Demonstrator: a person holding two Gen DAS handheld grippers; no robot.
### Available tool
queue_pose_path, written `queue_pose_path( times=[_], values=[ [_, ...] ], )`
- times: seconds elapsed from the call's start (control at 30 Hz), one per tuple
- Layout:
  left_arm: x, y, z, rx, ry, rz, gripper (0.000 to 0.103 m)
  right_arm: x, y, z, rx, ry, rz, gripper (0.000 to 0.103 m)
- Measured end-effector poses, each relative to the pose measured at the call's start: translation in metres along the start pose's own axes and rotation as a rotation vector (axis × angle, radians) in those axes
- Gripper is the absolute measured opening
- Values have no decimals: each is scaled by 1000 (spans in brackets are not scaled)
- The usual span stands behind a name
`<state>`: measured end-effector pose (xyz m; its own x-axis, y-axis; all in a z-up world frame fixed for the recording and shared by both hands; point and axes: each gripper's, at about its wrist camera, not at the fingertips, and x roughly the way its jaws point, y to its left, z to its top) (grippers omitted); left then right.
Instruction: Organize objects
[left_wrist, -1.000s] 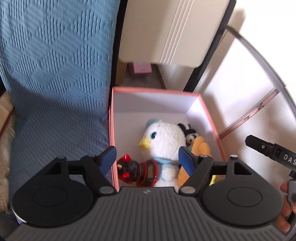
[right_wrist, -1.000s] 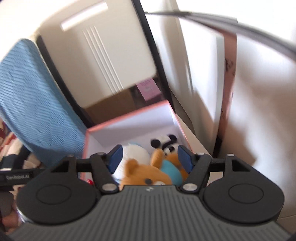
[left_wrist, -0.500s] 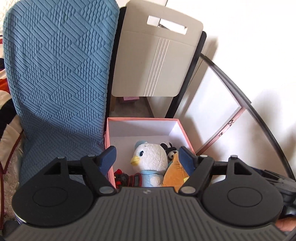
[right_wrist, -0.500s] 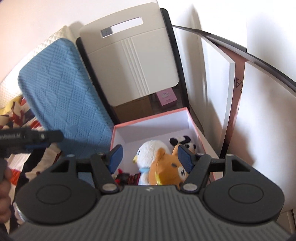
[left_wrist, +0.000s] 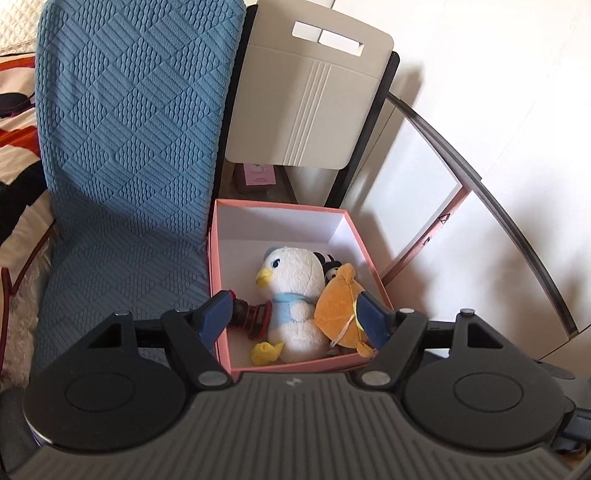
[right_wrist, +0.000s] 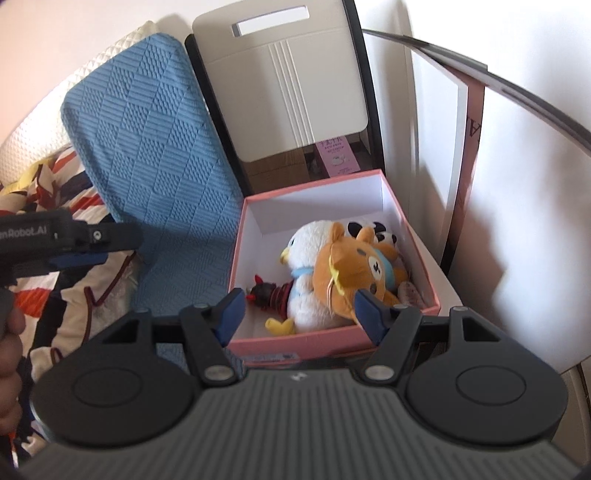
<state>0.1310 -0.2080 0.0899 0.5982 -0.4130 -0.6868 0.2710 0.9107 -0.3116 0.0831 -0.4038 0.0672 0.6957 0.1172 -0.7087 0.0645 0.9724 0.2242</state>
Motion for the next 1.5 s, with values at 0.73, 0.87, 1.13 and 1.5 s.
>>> queue_pose_path(
  times=[0.73, 0.87, 1.13, 1.5],
  values=[
    [4, -6, -27, 21, 32, 9, 83, 1, -15, -15, 54, 34, -19, 103],
    [4, -7, -27, 22, 28, 9, 83, 2, -16, -14, 45, 44, -20, 103],
    [5, -8, -28, 26, 26, 12, 83, 6, -16, -14, 36, 56, -14, 103],
    [6, -11, -29, 27, 31, 7, 84, 6, -19, -13, 31, 56, -17, 103]
  ],
)
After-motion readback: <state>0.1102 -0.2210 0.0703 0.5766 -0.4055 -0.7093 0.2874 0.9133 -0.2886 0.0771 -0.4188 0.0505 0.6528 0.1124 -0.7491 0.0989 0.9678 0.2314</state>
